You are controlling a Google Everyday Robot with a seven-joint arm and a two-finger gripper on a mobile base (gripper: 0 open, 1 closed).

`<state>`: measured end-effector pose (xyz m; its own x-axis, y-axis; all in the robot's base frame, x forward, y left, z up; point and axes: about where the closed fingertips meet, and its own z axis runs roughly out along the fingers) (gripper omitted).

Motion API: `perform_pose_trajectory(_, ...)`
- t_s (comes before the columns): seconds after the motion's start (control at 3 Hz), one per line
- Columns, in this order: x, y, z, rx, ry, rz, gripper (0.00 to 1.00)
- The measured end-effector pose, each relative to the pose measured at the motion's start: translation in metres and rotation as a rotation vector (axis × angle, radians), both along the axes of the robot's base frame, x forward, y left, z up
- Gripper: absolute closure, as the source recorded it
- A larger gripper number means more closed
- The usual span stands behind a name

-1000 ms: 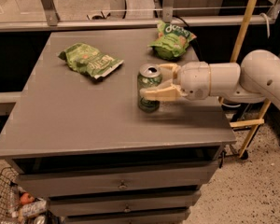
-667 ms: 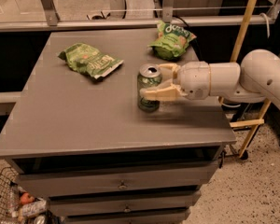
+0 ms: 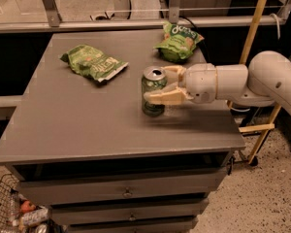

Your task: Place green can upright

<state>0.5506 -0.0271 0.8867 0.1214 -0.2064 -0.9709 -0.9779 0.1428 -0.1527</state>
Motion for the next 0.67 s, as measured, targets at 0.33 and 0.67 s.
perform_pose_trajectory(0.33, -0.0006, 0.0024, 0.0002, 0.0, 0.0, 0.005, 0.05)
perform_pose_trajectory(0.67, -0.001, 0.0038, 0.0004, -0.001, 0.0, 0.007, 0.0)
